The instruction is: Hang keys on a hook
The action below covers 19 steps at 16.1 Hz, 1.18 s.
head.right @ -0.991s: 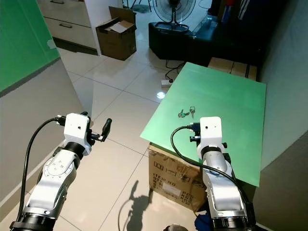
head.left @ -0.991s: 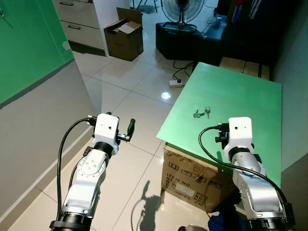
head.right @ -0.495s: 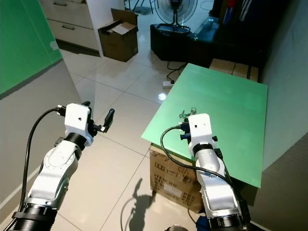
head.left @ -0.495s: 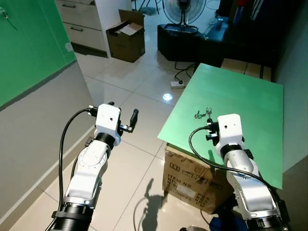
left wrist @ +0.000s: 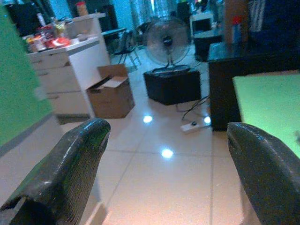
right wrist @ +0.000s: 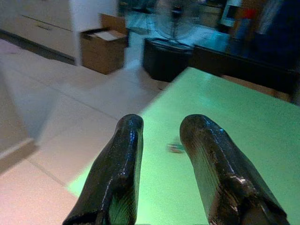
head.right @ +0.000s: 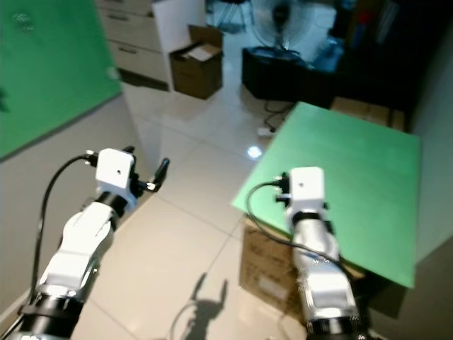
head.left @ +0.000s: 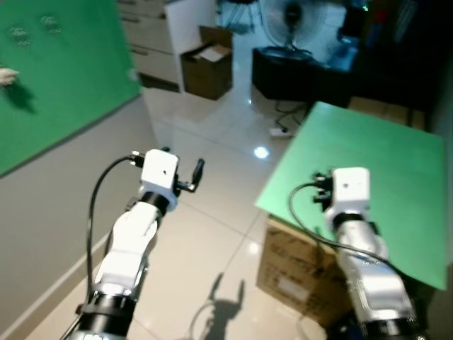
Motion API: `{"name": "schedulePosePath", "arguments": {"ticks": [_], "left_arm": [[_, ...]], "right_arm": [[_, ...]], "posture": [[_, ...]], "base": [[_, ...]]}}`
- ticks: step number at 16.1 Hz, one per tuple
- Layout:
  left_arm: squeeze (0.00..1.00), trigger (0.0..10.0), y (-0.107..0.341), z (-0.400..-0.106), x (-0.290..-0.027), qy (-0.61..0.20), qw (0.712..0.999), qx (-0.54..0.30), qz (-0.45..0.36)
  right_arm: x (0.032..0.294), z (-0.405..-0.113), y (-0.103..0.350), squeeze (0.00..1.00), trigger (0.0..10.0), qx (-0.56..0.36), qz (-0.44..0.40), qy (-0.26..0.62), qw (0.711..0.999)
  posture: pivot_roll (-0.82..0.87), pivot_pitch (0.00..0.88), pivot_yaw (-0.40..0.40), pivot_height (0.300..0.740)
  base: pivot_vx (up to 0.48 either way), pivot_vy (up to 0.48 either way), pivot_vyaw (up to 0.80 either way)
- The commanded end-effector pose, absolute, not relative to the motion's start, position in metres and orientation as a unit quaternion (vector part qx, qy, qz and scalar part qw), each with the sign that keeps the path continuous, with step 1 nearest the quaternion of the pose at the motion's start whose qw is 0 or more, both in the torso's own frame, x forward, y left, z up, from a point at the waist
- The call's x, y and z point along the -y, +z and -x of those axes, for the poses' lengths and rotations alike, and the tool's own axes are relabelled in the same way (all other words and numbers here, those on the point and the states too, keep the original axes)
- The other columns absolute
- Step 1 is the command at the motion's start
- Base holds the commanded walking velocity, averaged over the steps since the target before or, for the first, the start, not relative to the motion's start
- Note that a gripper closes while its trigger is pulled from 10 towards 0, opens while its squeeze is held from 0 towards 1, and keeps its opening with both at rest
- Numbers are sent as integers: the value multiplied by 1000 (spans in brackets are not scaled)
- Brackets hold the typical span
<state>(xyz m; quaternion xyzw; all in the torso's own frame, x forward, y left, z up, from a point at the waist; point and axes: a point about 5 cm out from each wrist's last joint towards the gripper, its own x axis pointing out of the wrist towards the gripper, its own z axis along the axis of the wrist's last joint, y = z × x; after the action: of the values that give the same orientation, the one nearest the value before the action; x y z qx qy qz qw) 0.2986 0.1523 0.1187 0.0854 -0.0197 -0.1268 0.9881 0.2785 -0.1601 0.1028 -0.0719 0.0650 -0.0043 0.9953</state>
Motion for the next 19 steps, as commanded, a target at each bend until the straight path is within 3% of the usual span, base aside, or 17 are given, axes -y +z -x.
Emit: {"name": "schedulePosePath", "arguments": {"ticks": [1,5,11,19], "left_arm": [[0,10000,120,-299,-153,-129,988,22,-87],[0,10000,122,-304,-146,-139,986,29,-85],[0,10000,123,-301,-143,-151,982,39,-104],[0,10000,116,-300,-143,-132,988,24,-76]], "right_arm": [[164,-278,102,0,10000,-65,74,-11,995],[171,-276,104,0,10000,-63,65,-27,996],[170,-277,103,0,10000,-68,62,-27,995],[172,-284,108,0,10000,-69,103,-15,992]], "posture": [[-64,0,62,740],[-74,0,66,740],[-73,0,62,740],[-83,0,33,740]], "base": [[0,401,0],[0,403,-347],[0,0,-800],[0,0,0]]}}
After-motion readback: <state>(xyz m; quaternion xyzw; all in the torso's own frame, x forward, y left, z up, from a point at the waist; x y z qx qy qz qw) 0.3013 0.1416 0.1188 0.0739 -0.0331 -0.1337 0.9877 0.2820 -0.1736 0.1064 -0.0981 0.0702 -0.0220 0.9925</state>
